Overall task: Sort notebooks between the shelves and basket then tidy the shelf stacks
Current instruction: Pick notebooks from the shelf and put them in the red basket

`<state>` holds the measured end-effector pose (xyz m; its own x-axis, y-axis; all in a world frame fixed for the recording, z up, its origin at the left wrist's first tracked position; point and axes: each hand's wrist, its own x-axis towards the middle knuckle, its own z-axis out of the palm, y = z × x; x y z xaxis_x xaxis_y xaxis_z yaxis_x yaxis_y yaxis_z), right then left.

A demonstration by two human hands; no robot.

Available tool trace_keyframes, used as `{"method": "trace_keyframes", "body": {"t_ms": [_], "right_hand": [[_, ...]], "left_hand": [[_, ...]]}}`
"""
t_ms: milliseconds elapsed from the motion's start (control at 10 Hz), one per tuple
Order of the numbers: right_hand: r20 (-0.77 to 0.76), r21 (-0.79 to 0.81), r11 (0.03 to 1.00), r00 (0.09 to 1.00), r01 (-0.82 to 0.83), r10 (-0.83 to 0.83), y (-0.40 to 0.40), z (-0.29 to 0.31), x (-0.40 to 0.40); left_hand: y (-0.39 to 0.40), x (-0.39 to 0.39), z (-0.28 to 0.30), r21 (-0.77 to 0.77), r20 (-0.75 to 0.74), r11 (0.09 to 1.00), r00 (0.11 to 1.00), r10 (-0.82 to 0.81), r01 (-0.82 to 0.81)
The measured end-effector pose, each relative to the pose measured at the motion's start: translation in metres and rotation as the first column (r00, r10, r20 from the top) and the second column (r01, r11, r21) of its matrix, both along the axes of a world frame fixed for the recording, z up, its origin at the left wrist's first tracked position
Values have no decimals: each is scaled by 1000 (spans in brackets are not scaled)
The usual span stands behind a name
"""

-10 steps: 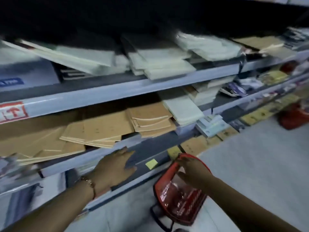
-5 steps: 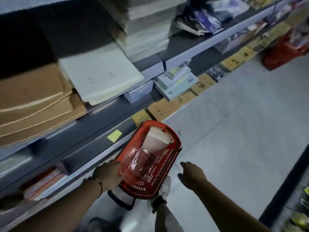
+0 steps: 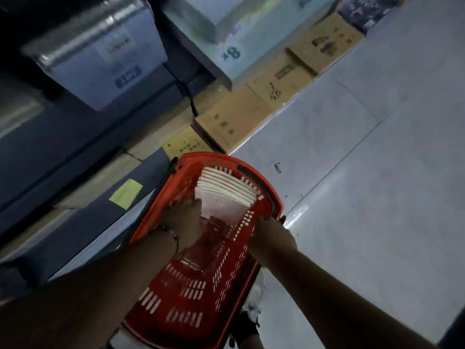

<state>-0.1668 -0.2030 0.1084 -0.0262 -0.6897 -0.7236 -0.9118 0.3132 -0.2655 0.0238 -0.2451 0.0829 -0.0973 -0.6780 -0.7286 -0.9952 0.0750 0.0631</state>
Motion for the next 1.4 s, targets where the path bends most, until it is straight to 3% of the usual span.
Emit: {"method": "trace_keyframes", "body": {"t_ms": [100,300,400,600,700,800,900,1100,1200,1300,1400], "right_hand": [[11,35,999,1000,-19,19,-13,-44,4],[-88,-53,993,991,-106,101,-17,-91,2],[-132,-111,985,985,-129,114,-17,-97,2],[-189,-90,966,956,-244,224,-22,-99,1],[-134,-100,973,971,-210,196,-21,-101,-2],[203,-105,989,976,101,-78,-24,-90,-7],[497,19,944,816,330,-295,-31,-63,-16],[633,181,856,608,485,-479,-34,49,-41],[686,181,832,538,525,-489,-24,131,-50],[737,211,743,396,635,-548,-1,219,-49],[758,243,660,286,710,-587,23,289,-43]], "left_hand": [[-18,1,-68,-64,-13,997,999,-37,36],[-18,5,-131,-314,-37,949,999,-15,3],[-16,15,-146,-329,-127,944,992,-18,-25],[0,24,-146,-252,-160,964,978,-131,88],[7,29,-122,-298,-353,954,933,-77,-34],[15,39,-74,-308,-462,947,884,-70,-86],[20,46,-10,-179,-609,964,791,47,-196],[17,54,109,87,-713,939,637,291,-331],[15,48,179,129,-763,867,511,397,-481],[21,32,263,166,-823,762,337,457,-626],[36,20,331,389,-795,659,127,594,-644]]}}
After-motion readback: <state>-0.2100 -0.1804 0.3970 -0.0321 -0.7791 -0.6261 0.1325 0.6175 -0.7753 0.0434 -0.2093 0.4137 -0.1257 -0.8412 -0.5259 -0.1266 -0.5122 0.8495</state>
